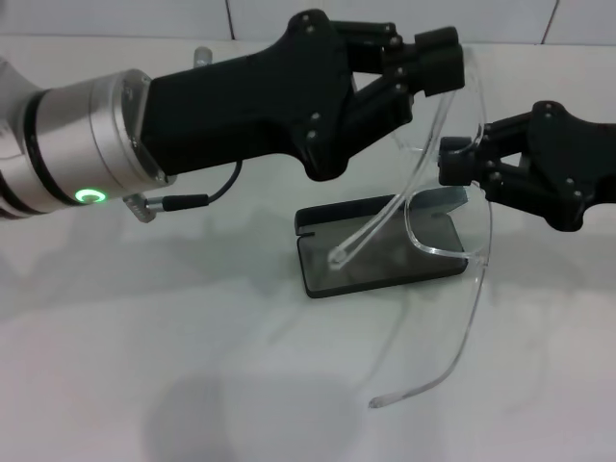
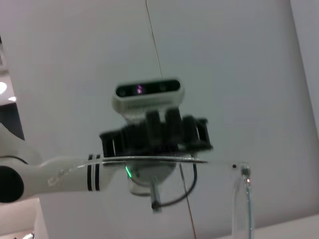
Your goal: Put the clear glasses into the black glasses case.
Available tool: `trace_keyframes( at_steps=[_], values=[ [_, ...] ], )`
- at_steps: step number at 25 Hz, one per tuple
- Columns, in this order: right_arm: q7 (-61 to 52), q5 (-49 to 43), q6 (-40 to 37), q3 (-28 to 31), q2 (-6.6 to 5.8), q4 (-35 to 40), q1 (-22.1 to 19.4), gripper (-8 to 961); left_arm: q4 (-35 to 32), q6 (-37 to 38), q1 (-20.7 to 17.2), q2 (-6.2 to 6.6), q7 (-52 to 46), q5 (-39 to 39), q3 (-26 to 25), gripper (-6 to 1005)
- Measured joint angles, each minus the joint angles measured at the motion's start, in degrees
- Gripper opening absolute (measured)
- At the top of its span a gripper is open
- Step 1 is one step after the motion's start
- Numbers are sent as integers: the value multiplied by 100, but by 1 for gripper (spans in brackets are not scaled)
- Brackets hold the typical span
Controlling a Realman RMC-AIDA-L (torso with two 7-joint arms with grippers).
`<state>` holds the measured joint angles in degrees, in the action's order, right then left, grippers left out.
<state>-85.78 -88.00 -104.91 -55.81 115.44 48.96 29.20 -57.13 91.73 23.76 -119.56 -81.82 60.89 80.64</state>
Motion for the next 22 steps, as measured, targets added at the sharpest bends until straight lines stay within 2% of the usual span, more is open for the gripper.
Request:
trace_keyframes(
  at_steps=[13,22],
  values=[
    [4,58,-38,-4,-4,-12,-19,101,31,145,-48,-15,35,41,67,82],
    [2,7,-42,-53,2,-84,-13,101,36,356,-38,-15,34,-202,42,83]
  ],
)
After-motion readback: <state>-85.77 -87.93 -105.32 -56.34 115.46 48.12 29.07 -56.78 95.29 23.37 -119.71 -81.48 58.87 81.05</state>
